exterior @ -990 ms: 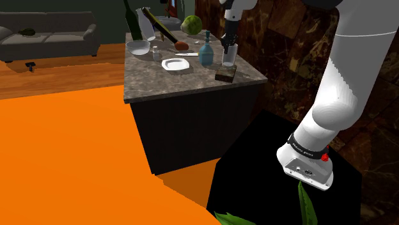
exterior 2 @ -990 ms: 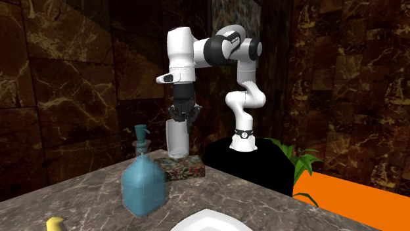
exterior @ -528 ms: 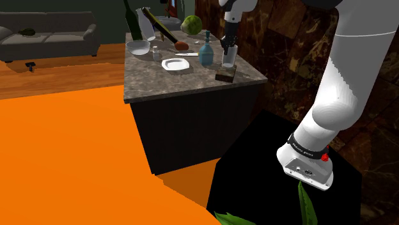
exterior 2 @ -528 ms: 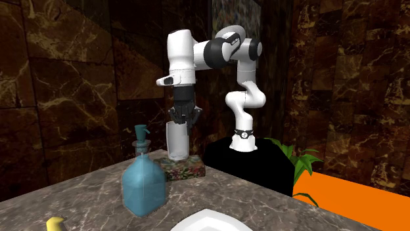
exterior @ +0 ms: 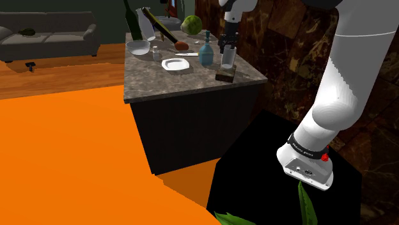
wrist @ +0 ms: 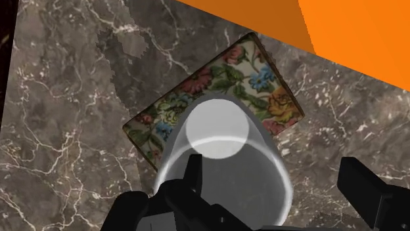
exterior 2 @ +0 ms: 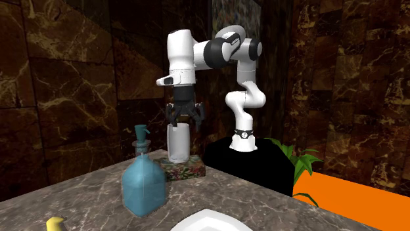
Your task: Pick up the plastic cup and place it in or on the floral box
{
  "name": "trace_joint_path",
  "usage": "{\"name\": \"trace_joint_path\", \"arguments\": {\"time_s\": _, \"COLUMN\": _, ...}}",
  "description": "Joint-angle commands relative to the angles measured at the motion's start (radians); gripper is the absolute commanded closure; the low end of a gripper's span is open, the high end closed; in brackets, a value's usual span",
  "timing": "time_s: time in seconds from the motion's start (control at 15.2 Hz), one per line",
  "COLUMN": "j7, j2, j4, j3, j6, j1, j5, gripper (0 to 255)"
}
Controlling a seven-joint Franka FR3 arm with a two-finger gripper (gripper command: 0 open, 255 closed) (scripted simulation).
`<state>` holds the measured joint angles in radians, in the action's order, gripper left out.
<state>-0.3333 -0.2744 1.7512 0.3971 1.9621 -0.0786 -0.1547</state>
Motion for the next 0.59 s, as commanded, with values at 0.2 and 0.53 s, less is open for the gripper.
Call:
{"name": "trace_joint_path", "arguments": {"time_s": 0.2, "j7": 0.01, "j2": 0.022, "j4": -0.1, "j3": 0.006, "j6": -0.119, "j1": -0.003, "j5": 0.014, "gripper": 0}}
{"name": "trace_joint_path", "arguments": {"time_s": 0.53, "j7": 0.01, "j2": 0.022, "j4": -0.1, "j3": 0.006, "j6": -0.119, "j1": -0.003, "j5": 0.014, "gripper": 0}}
